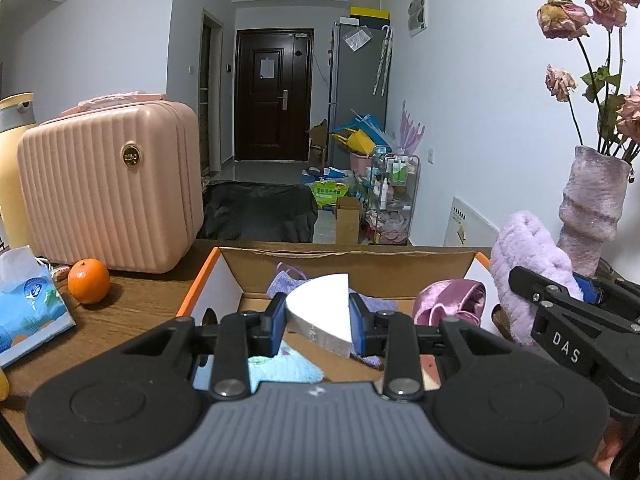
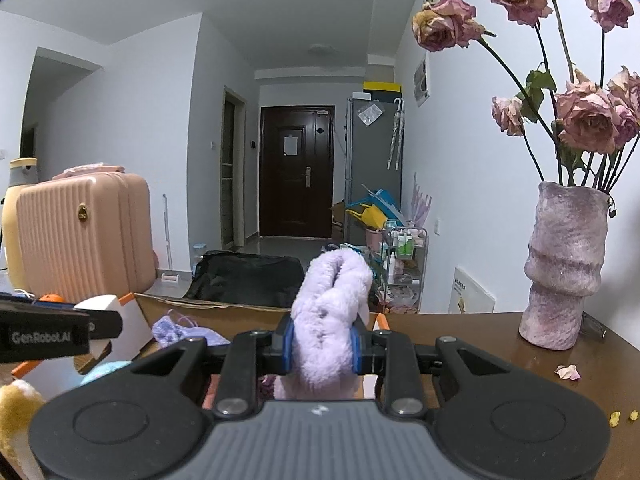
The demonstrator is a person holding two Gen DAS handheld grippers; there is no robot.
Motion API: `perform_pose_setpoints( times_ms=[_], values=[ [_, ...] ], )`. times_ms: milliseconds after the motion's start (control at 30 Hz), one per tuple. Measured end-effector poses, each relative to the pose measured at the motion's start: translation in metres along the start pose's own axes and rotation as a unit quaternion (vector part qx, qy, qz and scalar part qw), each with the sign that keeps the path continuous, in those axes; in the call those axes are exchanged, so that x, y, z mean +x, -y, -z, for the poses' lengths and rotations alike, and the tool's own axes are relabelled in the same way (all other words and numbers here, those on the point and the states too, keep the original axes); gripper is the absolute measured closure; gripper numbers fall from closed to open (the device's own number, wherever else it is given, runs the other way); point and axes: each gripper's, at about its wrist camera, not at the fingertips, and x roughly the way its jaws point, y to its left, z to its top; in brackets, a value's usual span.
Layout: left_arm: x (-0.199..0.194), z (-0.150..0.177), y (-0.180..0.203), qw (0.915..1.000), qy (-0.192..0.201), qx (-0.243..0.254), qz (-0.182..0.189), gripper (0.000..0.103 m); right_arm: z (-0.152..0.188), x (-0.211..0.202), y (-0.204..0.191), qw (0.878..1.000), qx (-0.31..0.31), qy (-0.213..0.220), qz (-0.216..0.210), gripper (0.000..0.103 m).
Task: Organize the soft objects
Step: 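Open both tools to drop the sponge and headband into the box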
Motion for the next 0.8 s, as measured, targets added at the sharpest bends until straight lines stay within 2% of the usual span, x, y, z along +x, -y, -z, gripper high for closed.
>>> perform_pose_setpoints(
  times_ms=[467, 800],
  values=[
    [0.025, -0.007, -0.004, 0.9999, -0.009, 0.002, -0.008, 0.071, -0.002, 0.028, 0.008, 1.000, -0.023, -0.017, 0.012, 0.077],
    [0.035, -0.008, -0.006, 0.9998, -0.016, 0.005, -0.013, 0.071, 0.000, 0.047, 0.003, 0.998, -0.050, -0.048, 0.008, 0.077]
  ],
)
